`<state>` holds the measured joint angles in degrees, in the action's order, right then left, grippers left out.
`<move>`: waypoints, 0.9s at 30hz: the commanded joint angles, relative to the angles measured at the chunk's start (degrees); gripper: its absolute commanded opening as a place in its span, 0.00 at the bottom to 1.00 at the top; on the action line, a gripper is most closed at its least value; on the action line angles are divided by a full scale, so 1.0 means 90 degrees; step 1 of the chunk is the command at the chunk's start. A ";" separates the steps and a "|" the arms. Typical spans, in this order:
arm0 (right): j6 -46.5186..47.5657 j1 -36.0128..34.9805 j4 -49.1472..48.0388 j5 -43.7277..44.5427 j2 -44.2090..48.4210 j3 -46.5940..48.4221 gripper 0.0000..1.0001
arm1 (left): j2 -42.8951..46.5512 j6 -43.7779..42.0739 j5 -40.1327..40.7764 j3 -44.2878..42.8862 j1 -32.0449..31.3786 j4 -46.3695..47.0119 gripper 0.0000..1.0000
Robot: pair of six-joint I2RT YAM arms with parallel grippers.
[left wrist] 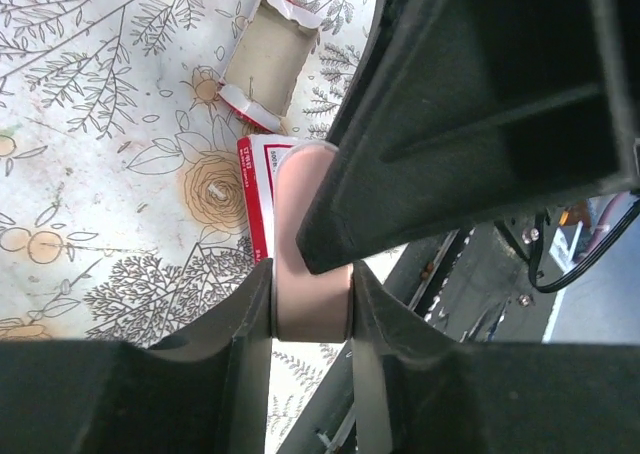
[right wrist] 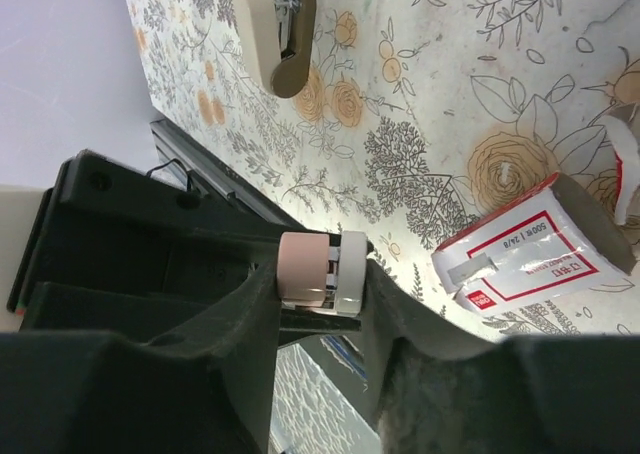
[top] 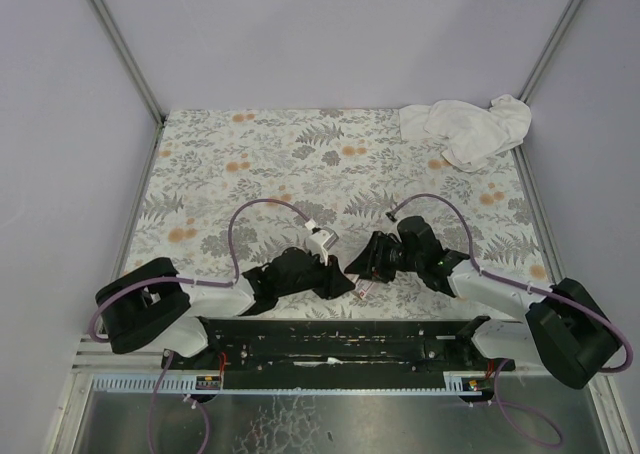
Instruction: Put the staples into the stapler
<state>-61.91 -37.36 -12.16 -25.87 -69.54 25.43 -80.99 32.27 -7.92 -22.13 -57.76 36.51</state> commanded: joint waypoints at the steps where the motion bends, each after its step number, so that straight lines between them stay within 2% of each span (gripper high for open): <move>1: 0.0279 -0.0037 -0.0024 0.0092 0.0287 0.0140 0.62 | -0.0107 -0.0084 -0.0003 -0.0230 -0.0050 0.0025 0.03; 2: 0.0424 -0.0038 0.0215 0.0216 0.0315 0.0222 0.77 | -0.0086 -0.0063 0.0074 -0.0211 -0.0049 0.0020 0.00; 6: 0.1079 -0.0012 0.1344 0.0933 0.0490 0.0661 0.89 | -0.0066 -0.0127 0.0307 -0.0351 -0.0050 -0.0374 0.00; 10: 0.1642 0.0158 0.2412 0.1749 0.0644 0.1155 0.90 | -0.0114 -0.0048 0.0922 -0.0587 0.0052 -0.1122 0.00; 15: 0.2391 0.0320 0.3556 0.3182 0.0624 0.1866 0.91 | -0.0368 0.0134 0.1845 -0.1176 0.0583 -0.2459 0.00; 18: 0.2678 0.0333 0.4077 0.3739 0.0598 0.2243 0.91 | -0.0559 0.0037 0.1979 -0.1439 0.0887 -0.2903 0.00; 25: 0.2927 0.0350 0.4175 0.4139 0.0602 0.2326 0.91 | -0.1050 -0.0432 0.2317 -0.1994 0.1088 -0.3672 0.00; 27: 0.2919 0.0353 0.4174 0.4113 0.0515 0.2328 0.91 | -0.1171 -0.0536 0.2183 -0.2081 0.1129 -0.3691 0.05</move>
<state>-37.71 -34.48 23.81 7.38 -64.66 44.84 -89.36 30.50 10.31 -38.22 -48.62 6.57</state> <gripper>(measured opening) 0.907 0.286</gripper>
